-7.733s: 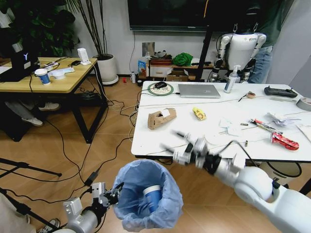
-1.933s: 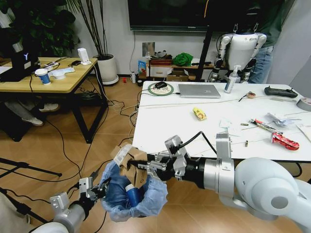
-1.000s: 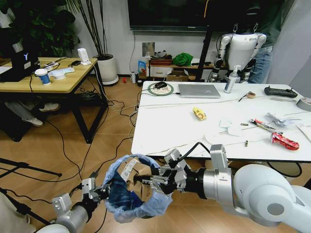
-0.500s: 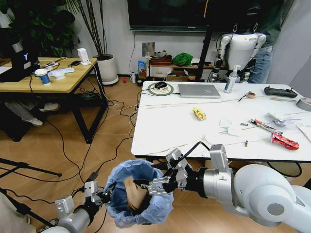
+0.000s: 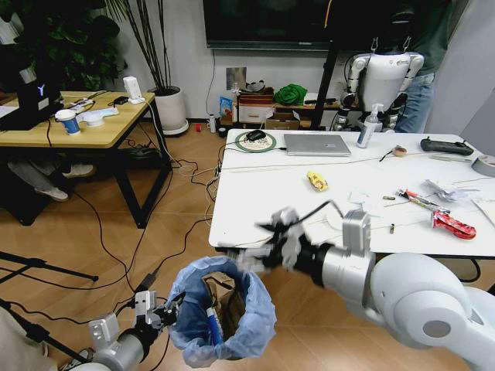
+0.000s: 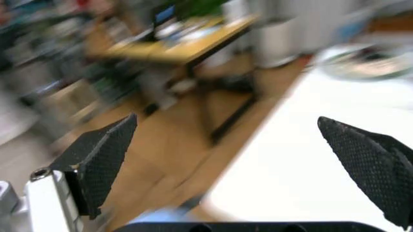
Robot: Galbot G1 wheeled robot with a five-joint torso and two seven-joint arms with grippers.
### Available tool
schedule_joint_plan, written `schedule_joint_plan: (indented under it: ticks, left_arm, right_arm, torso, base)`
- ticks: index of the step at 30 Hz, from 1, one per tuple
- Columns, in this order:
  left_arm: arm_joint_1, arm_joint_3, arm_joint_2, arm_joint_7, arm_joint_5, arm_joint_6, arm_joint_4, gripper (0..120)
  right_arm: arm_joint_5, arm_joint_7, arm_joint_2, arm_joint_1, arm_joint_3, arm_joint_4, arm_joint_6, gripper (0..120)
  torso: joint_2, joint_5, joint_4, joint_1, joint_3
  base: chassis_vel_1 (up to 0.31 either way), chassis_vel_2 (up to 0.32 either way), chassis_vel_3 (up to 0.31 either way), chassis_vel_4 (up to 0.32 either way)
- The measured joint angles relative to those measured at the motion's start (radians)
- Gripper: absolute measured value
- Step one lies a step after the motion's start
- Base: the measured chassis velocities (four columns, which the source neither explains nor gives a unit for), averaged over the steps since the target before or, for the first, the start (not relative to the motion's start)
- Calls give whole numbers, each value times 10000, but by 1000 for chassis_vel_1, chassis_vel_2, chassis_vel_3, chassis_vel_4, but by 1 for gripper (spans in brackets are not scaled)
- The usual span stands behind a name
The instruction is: Pick up the trash bin and place the trash from the table into it.
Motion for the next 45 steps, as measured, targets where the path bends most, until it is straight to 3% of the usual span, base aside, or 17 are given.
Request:
schedule_joint_plan:
  ticks: [7, 9, 13, 19, 26, 45]
  left_arm:
    - [-73, -110, 49, 73, 22, -46, 2, 2]
    - [-172, -155, 46, 105, 51, -86, 52, 2]
    - [-253, -174, 14, 118, 96, -117, 123, 2]
    - [-344, -205, 32, 153, 104, -140, 191, 2]
    - [-424, -152, -86, 174, 109, -153, 332, 2]
    - [-337, -199, -139, 235, 102, -186, 336, 2]
  right_arm:
    - [-1073, -352, 754, -1012, 1739, -1856, 359, 100]
    - [-1778, -1386, 1191, -1505, 2743, -2912, 487, 100]
    - [-2389, -2000, 1592, -2142, 3453, -3735, 462, 100]
    - [-3148, -2172, 1421, -2941, 3116, -4189, 329, 100]
    - [-3950, -2445, 1351, -2909, 2174, -4640, 327, 100]
    - [-3551, -3044, 1119, -2408, 2043, -5762, 167, 98]
  torso:
    - [-1, 0, -2, 3, 2]
    - [-1, 5, -2, 4, 3]
    - [-1, 4, -2, 4, 3]
    - [0, 3, -3, 4, 3]
    - [1, 3, -1, 4, 2]
    - [1, 3, -1, 5, 2]
  base:
    - [0, 0, 0, 0]
    - [0, 0, 0, 0]
    - [0, 0, 0, 0]
    - [0, 0, 0, 0]
    - [0, 0, 0, 0]
    - [0, 0, 0, 0]
